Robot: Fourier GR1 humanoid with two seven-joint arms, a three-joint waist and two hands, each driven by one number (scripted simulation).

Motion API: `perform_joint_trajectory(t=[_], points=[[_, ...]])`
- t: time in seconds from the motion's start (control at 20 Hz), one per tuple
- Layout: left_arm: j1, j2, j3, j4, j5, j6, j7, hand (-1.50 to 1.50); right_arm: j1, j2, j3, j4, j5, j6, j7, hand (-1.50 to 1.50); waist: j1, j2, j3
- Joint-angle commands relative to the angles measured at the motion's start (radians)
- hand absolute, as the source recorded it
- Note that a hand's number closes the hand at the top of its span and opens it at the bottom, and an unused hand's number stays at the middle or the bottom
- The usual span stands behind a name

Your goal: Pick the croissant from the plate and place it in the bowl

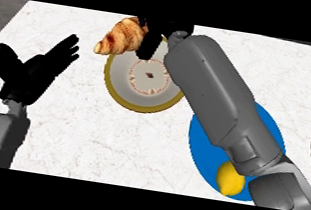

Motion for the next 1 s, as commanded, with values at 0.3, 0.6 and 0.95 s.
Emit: perform_joint_trajectory(t=[0.3,0.6,0.95], points=[[-0.025,-0.057,-0.083,-0.017,-0.039,0.010,0.013,0.00,0.017,0.000,-0.108,0.217,-0.284,-0.092,-0.073,-1.50,0.081,0.021,0.001],[-0.035,-0.027,-0.048,-0.007,-0.006,-0.023,-0.005,0.00,-0.018,0.000,-0.114,0.271,-0.349,-0.180,-0.203,-1.50,0.089,0.023,0.000],[-0.073,-0.004,-0.017,0.001,0.012,-0.023,0.024,0.00,-0.027,0.000,-0.112,0.319,-0.361,-0.360,-0.329,-1.50,0.070,0.021,0.001]])
